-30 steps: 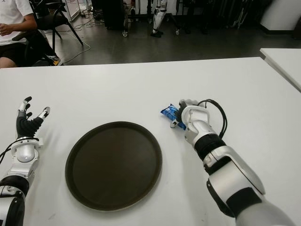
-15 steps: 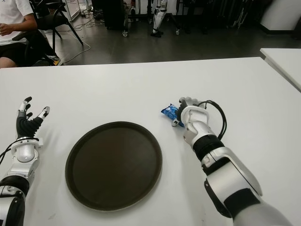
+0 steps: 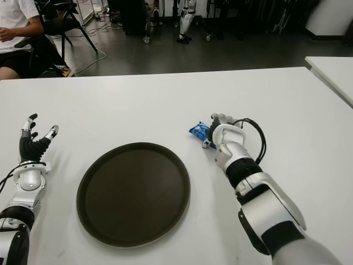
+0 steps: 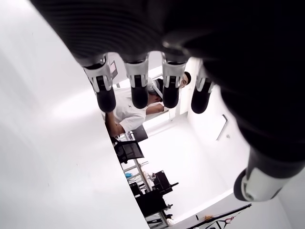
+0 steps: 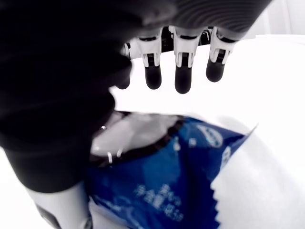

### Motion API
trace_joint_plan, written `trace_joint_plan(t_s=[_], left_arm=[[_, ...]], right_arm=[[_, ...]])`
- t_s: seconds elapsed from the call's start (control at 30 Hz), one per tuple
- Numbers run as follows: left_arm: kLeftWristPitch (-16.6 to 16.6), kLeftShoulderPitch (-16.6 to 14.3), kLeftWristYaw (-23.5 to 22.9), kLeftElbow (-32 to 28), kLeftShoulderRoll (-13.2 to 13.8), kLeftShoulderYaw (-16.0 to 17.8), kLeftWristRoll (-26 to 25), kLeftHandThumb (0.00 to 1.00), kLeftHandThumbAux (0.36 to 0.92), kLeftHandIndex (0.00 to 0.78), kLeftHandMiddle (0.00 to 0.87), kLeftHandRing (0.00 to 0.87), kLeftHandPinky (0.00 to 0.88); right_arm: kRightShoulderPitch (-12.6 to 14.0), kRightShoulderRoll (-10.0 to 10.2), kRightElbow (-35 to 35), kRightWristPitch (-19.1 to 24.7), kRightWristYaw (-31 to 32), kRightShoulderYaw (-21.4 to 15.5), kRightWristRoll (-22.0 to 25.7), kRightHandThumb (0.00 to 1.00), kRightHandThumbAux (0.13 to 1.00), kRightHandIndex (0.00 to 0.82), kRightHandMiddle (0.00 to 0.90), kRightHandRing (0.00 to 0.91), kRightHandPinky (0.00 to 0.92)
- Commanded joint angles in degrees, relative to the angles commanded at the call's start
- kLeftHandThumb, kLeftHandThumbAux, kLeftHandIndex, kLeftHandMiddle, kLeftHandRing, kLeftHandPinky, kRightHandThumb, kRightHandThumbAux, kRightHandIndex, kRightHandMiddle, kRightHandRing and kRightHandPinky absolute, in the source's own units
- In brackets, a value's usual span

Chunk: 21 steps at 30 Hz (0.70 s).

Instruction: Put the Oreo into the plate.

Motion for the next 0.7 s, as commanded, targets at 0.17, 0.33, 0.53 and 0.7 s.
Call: trace_joint_plan(t_s=[0.17,0.33,0.53,0.7], left_arm=[[-0.4,0.1,-0.5,-0.2,-0.2,0.3,-0.5,0.000,0.622,0.000,0.004,0.000,0.000],[-0.2,0.0,-0.2,-0.3,-0.2,0.1,-0.4,0.000,0.620,0.000,0.000,0.000,0.000],[0.3,0.0,0.9,-0.3,-0.1,-0.3,0.4,0.000,0.619,0.006,0.004,0.000,0.000],[0.2,0.0,1.2,-0.3,-0.1,-0.4,0.7,0.000,0.627,0.008,0.001,0.000,0.000]], right_arm=[[0.1,-0.2,0.0,-0.4,-0.1,0.2,0.0,0.000,0.906,0.111,0.104,0.099,0.057],[0.2,-0.4,0.2,-1.5,-0.4,0.0,0.3,0.000,0.907,0.138,0.114,0.104,0.061],[-0.1,-0.2,1.2,-1.8,-0.8,-0.3,0.7,0.000,0.911,0.149,0.119,0.112,0.089],[-0.2,-0.1,1.6,-1.9,-0.8,-0.3,0.9,0.000,0.918,0.139,0.117,0.116,0.096]])
